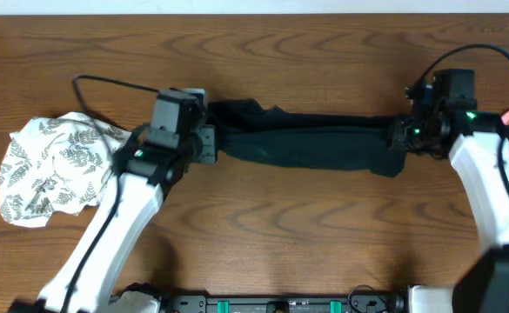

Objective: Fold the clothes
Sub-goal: 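Hold the folded strip's ends with both grippers and press it flat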

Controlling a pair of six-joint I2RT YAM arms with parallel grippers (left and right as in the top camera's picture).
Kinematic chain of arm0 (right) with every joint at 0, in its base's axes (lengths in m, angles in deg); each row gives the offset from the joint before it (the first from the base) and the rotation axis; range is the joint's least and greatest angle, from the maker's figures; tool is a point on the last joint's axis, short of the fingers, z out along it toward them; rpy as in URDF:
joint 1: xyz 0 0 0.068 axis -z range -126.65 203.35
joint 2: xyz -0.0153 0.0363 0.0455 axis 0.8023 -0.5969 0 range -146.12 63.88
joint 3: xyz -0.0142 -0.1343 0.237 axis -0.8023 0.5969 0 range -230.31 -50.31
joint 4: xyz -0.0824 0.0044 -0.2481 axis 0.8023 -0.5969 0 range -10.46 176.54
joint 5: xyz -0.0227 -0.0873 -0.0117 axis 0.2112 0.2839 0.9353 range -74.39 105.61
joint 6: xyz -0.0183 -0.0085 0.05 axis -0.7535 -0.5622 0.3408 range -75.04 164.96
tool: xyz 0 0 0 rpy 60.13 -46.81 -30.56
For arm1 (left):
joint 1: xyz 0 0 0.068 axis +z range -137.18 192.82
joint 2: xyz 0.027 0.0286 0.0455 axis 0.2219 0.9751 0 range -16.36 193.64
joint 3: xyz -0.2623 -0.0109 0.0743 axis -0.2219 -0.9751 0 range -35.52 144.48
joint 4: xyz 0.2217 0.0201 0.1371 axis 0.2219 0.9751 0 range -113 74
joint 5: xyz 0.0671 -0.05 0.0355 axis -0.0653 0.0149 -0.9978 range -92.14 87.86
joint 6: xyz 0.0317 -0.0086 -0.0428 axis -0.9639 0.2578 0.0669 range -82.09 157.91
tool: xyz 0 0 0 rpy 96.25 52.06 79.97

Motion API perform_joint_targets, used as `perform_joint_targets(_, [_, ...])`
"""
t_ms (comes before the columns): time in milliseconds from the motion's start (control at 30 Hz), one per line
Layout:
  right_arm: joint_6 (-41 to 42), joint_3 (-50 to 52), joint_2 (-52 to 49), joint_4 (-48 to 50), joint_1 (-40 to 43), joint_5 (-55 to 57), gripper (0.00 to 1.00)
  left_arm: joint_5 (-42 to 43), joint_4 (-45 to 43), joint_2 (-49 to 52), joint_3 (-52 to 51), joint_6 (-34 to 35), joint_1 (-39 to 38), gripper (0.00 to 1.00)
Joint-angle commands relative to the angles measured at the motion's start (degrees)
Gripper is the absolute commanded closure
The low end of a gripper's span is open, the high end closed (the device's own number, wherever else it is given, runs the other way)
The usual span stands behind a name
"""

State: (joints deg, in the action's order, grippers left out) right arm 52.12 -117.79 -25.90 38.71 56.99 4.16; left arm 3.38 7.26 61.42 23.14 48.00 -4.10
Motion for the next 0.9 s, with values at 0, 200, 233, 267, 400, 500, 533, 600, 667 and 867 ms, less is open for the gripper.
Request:
perform_joint_targets(0, [0.70, -2.34, -4.42, 0.76, 1.22, -2.84, 0.99, -1.97, -2.67, 4.33, 1.05, -0.59, 0.26, 0.94])
perform_joint_targets(200, [0.44, -5.73, -11.26, 3.76, 1.22, -3.19, 0.99, -3.67, -10.01, 8.72, 1.05, -4.04, 0.26, 0.94])
perform_joint_targets(233, [0.44, -5.81, -11.87, 5.11, 1.22, -3.23, 0.99, -3.67, -11.26, 8.96, 1.05, -5.22, 0.26, 0.94])
perform_joint_targets(267, [0.44, -5.81, -12.61, 6.97, 1.22, -3.21, 0.99, -4.04, -13.03, 9.38, 1.05, -6.32, 0.26, 0.94])
perform_joint_targets(400, [0.52, -5.81, -14.86, 11.43, 1.22, -4.72, 0.98, -6.32, -18.51, 11.23, 1.05, -8.00, 0.26, 0.94])
perform_joint_targets(500, [0.55, -5.81, -15.74, 12.66, 1.20, -4.66, 0.91, -6.54, -20.76, 13.66, 1.05, -8.37, 0.33, 0.92])
perform_joint_targets(533, [0.57, -5.81, -15.76, 12.96, 1.22, -4.66, 0.87, -6.54, -21.24, 14.43, 1.05, -8.37, 0.33, 0.89])
perform_joint_targets(600, [0.55, -5.81, -15.78, 13.75, 1.25, -4.66, 0.70, -6.69, -22.32, 16.28, 1.05, -8.37, 0.33, 0.74])
perform_joint_targets(667, [1.01, -5.81, -15.78, 14.56, 1.29, -4.59, 0.60, -7.02, -23.12, 17.49, 1.05, -8.35, 0.72, 0.61])
perform_joint_targets(867, [2.45, -5.81, -15.76, 12.85, 1.70, -4.70, 0.52, -8.31, -20.90, 16.15, 1.27, -7.76, 2.84, 0.36])
